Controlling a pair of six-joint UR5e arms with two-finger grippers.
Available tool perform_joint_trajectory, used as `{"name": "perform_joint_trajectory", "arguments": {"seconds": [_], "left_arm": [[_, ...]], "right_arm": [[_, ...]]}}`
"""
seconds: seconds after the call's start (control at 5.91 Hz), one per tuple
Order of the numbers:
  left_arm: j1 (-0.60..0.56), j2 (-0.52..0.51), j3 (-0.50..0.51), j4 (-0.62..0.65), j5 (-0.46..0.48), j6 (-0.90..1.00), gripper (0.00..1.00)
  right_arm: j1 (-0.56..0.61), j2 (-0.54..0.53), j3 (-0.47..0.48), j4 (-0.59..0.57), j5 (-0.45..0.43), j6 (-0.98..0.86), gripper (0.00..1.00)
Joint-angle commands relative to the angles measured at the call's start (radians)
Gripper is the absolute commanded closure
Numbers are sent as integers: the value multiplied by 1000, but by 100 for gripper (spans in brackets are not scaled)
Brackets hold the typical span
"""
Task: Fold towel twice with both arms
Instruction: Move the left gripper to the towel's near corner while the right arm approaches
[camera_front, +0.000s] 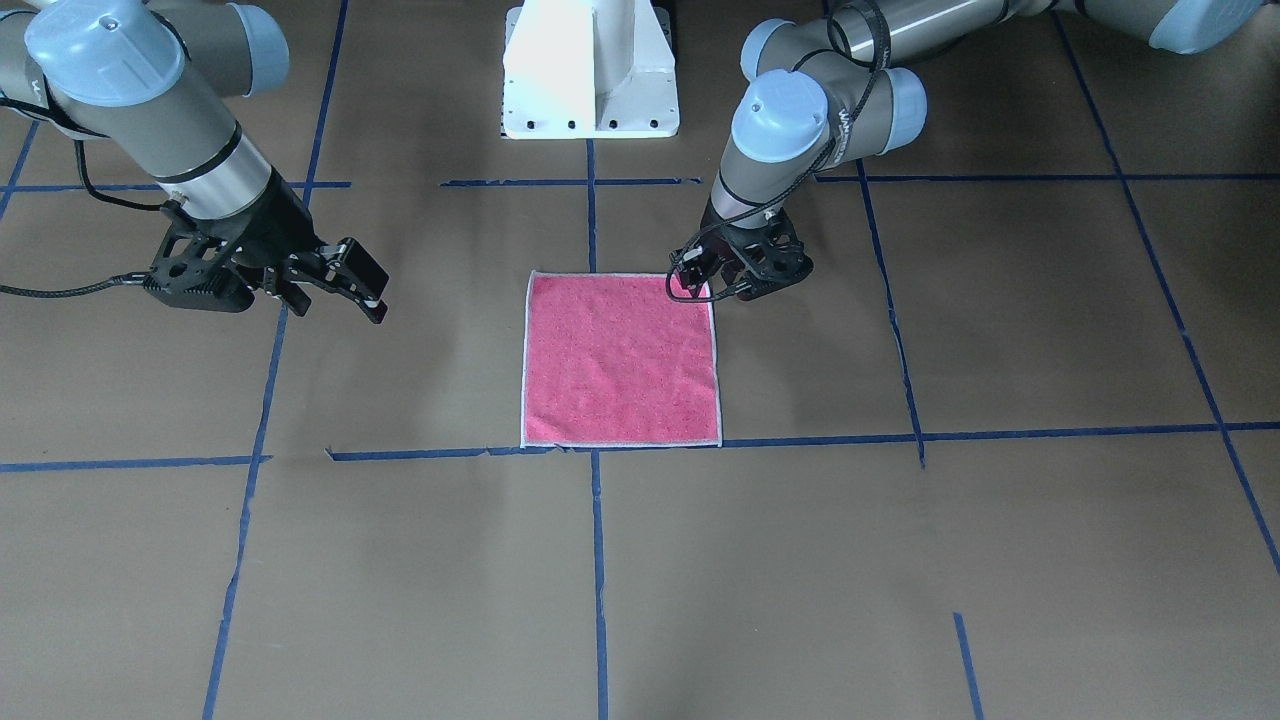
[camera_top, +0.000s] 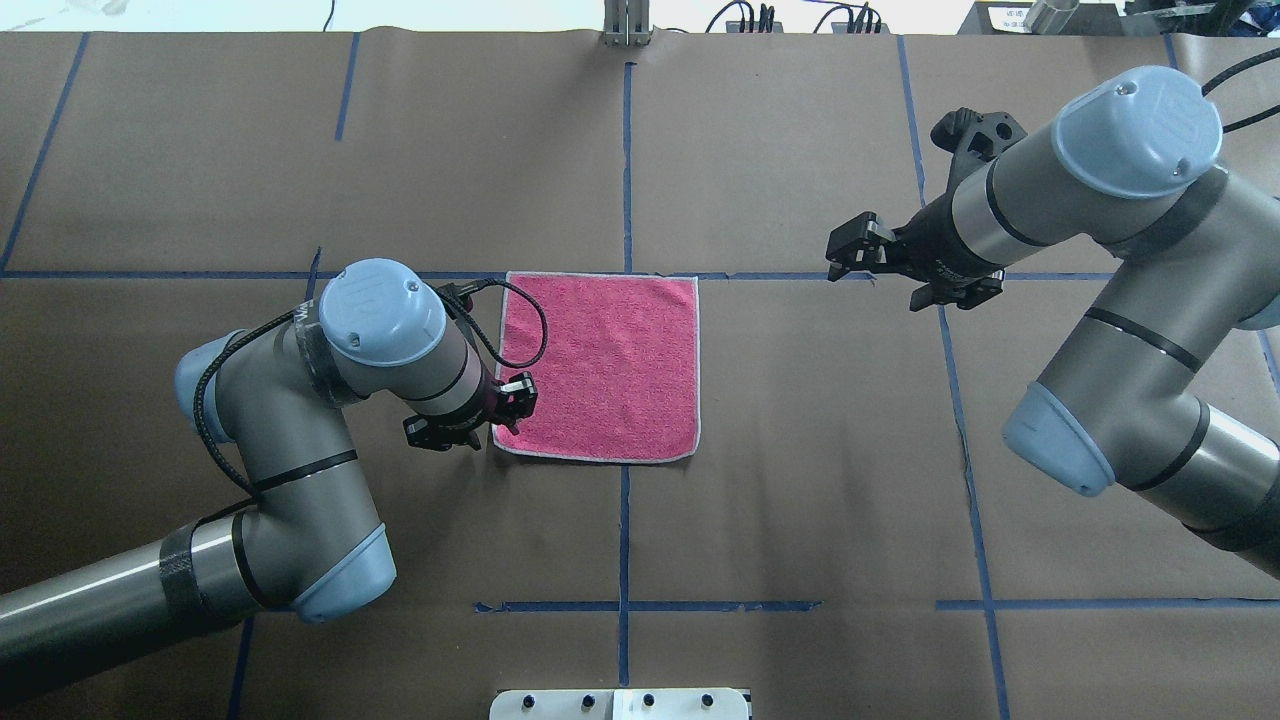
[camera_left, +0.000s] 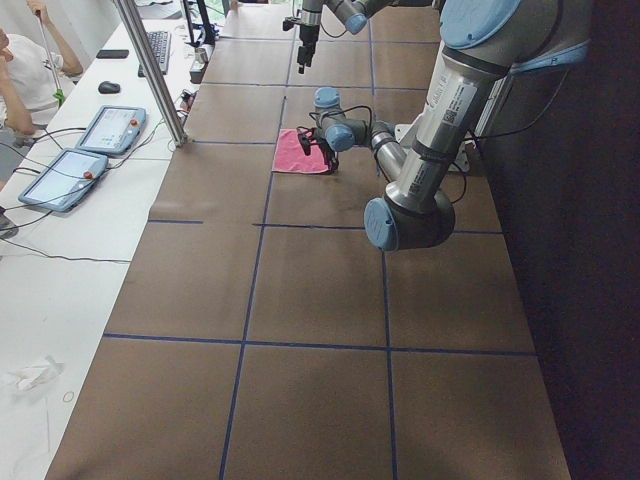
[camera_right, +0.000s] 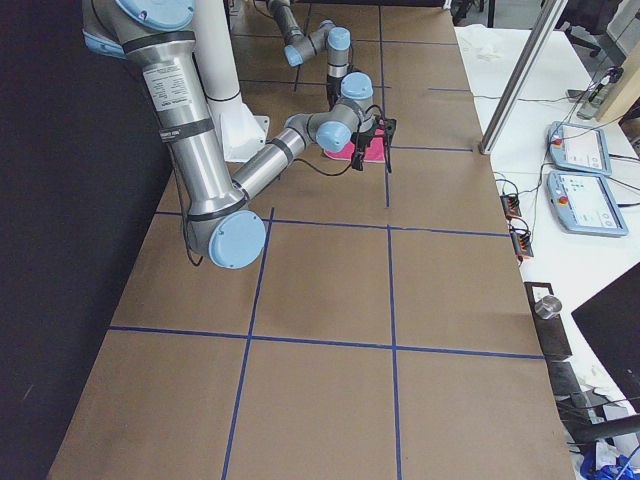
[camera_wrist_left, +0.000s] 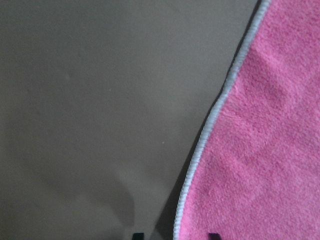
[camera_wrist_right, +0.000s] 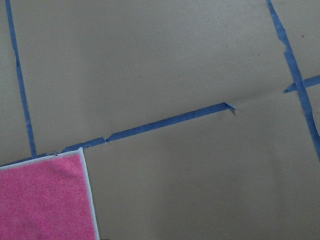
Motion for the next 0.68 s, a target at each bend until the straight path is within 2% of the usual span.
{"name": "perform_joint_trajectory", "arguments": {"seconds": [0.0,0.34,0.51], "left_arm": [[7,1,1,-1,0,0,69],[7,1,-2,-3,-1,0,92],[7,1,-7,-3,-1,1,95]], "right_arm": [[-7,0,0,0,-1,2,0],[-40,0,-1,0,-25,2,0],[-66,0,-4,-2,-43,5,0]]}}
